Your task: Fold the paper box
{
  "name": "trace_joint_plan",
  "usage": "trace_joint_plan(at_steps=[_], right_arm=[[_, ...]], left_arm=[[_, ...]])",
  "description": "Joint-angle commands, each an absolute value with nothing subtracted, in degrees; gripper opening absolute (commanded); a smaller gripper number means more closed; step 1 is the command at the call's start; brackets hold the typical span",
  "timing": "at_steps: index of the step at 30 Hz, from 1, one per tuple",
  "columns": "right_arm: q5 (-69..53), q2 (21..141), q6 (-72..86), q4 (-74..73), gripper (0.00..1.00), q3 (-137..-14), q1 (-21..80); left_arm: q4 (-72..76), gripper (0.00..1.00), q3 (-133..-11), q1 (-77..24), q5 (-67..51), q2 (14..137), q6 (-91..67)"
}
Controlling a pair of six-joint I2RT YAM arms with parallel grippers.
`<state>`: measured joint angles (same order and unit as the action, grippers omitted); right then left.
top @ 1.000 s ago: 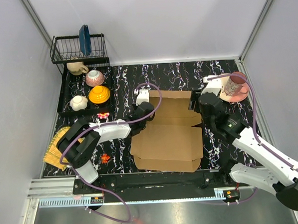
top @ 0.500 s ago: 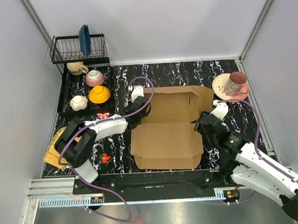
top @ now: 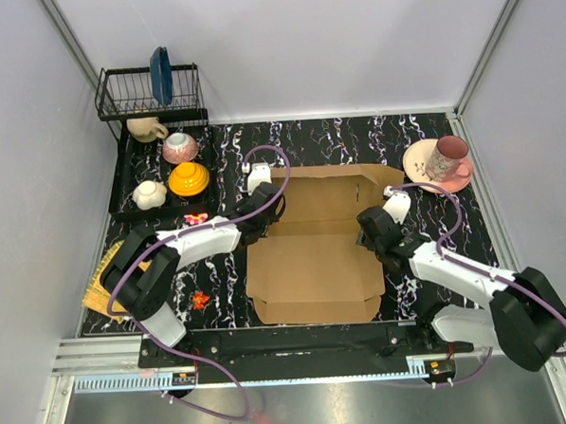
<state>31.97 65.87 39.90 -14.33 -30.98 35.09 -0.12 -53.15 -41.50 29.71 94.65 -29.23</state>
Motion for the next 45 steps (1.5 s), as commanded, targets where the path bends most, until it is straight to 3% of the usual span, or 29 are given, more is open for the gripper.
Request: trace_joint_plan(at_steps=[1,8,13,25,28,30,33,36,42,45], right_arm=[[32.00,70.03,39.11,-6.86,0.60,-33.31,32.87],[30.50,69.87,37.97,1.75,0.50,-31.82,31.38],[28.22,73.20,36.48,5.08,0.48,-32.52,30.76],[14.35,77.78,35.07,17.48,0.32,-30.41,30.85],[10.91,79.53,34.02,17.23,0.37,-31.11,30.85],[11.25,79.28,33.58,15.04,0.48,-32.08,30.85],[13.79,73.23,33.05,11.61,0.61,-31.64,30.76],[15.64,63.66,30.69,3.80,0.67,-33.92,30.85],[21.61,46.69,25.32,-13.78,0.70,-40.95,30.85],[31.87,43.86,23.65,-19.32,0.67,-42.80,30.76]], left_arm=[[-9.31,0.00,-53.26,-41.22,26.63,95.71,-29.01],[-10.28,0.00,-54.23,-41.13,25.93,96.50,-27.42],[-10.20,0.00,-54.41,-41.22,24.87,96.86,-27.51],[-9.84,0.00,-54.41,-41.22,24.17,97.38,-27.51],[-9.76,0.00,-54.49,-41.22,23.91,97.82,-27.77],[-9.76,0.00,-54.58,-41.22,23.99,98.17,-27.86],[-9.84,0.00,-54.67,-41.13,23.82,98.26,-28.04],[-9.93,0.00,-54.76,-41.22,23.99,98.17,-27.95],[-10.02,0.00,-54.67,-40.96,24.43,97.74,-27.86],[-9.93,0.00,-54.58,-40.87,24.26,97.47,-28.12]])
